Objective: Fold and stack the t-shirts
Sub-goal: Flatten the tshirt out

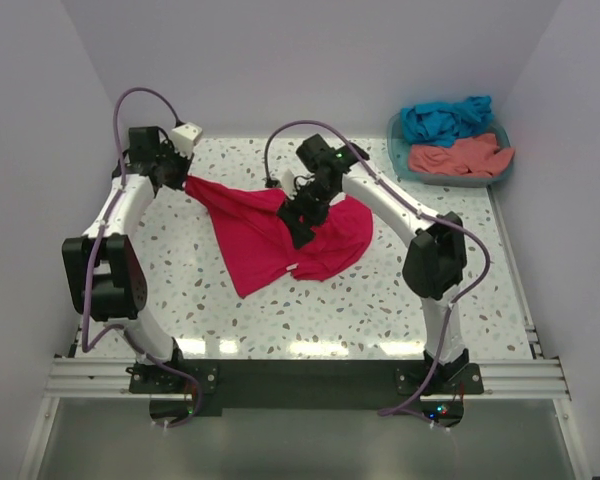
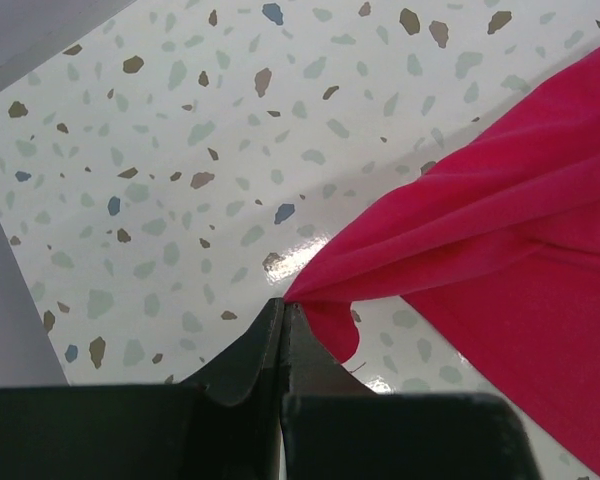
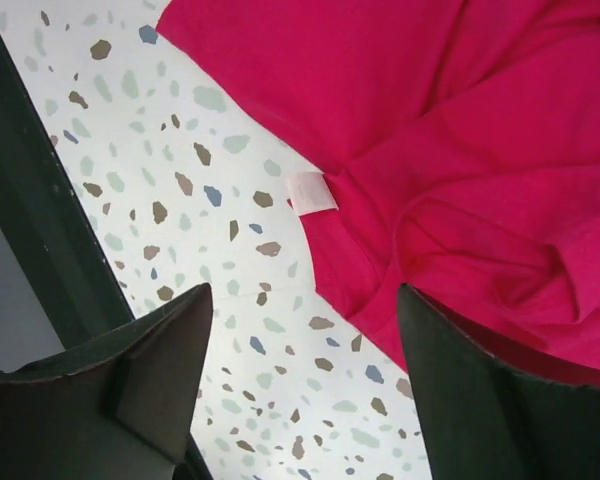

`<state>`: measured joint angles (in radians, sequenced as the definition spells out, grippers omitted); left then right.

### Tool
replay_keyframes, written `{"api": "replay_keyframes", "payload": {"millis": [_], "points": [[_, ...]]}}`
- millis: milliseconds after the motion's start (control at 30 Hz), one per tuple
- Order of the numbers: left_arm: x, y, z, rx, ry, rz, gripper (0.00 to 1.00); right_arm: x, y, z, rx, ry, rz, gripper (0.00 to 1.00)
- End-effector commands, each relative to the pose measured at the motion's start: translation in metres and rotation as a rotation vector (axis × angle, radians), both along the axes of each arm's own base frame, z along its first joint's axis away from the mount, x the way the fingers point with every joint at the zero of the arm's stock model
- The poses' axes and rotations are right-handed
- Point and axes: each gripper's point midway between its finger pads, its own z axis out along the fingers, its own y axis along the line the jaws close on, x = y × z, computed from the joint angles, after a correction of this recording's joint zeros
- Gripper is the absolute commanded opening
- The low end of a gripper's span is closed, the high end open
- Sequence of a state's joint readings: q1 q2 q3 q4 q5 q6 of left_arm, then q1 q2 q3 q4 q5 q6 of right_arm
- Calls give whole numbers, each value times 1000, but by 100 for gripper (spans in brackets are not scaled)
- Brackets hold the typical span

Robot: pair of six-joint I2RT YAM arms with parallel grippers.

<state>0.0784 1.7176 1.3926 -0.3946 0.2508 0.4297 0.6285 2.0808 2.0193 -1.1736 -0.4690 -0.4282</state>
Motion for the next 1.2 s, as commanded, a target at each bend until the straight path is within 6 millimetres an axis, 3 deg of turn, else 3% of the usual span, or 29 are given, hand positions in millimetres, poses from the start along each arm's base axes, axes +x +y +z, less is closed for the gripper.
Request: {"api": "replay_keyframes", "payload": {"millis": [0,67,100,233,400,467,567,700,1000,1167], "points": [[-2,-1,2,-52,14,-12,0,3,-19,22,68,26,-94,79],[0,-2,0,-60,19,-19,0,19,-41,22,80,11,-176,79],[-1,-3,-1,-64,27,-22,0,17,-49,16,66,28,-196,78],[1,-3,-6,-71,43,-29,0,33,-82,-13,-29,-22,-283,61],[4,2,-12,-70,70,-18,0,35,-84,-41,-67,61,-366,48],[5,4,-14,-73,77,-9,0,35,-86,-55,-90,82,-406,48],[7,7,-16,-76,83,2,0,51,-95,-70,-147,39,-471,48],[7,11,-21,-75,98,12,0,64,-109,-70,-180,-37,-455,48],[14,16,-25,-79,114,29,0,57,-127,-93,-266,-43,-350,49],[18,19,-27,-74,125,32,0,46,-143,-93,-293,-30,-287,49]]}}
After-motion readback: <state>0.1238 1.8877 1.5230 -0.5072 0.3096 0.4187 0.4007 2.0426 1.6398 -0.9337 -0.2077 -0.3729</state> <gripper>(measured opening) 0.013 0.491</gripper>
